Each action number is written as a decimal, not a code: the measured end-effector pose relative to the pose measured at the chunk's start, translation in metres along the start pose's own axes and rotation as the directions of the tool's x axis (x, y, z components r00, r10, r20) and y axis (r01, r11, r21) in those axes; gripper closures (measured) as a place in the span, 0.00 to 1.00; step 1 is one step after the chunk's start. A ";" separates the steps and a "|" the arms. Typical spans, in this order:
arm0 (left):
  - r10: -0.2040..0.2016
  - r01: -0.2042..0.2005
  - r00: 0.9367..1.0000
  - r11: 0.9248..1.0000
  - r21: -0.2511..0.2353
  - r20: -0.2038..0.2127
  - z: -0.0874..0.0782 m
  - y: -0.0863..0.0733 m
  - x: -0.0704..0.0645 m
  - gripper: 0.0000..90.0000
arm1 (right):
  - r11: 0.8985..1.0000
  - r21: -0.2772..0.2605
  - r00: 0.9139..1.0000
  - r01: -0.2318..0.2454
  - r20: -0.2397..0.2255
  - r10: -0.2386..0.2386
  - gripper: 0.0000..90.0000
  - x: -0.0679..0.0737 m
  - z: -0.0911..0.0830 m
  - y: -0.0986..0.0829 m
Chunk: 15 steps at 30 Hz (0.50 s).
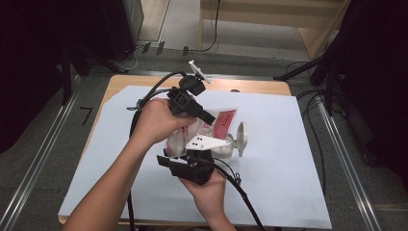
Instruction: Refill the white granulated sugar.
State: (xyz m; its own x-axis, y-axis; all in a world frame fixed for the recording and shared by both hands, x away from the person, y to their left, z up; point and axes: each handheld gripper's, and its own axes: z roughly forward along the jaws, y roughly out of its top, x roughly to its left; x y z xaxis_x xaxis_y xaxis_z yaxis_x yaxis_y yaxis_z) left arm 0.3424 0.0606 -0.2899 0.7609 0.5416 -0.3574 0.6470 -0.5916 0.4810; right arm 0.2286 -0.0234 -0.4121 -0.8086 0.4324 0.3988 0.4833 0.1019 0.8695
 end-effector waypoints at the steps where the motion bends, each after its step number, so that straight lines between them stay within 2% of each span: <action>1: 0.000 0.000 1.000 1.000 0.000 0.000 0.000 0.000 0.000 1.00 | 1.000 0.000 1.000 0.000 0.000 0.000 0.73 0.000 0.000 0.000; 15: 0.000 0.000 1.000 1.000 0.031 -0.013 0.001 0.005 -0.004 0.99 | 0.999 -0.021 0.999 -0.038 -0.018 0.037 0.72 0.002 -0.001 0.002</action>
State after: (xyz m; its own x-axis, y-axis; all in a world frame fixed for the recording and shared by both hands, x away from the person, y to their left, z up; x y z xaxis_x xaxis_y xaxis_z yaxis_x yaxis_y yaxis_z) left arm 0.3428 0.0544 -0.2866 0.7603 0.5494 -0.3465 0.6483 -0.6095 0.4563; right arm 0.2276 -0.0236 -0.4094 -0.7960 0.4196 0.4362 0.5063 0.0667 0.8598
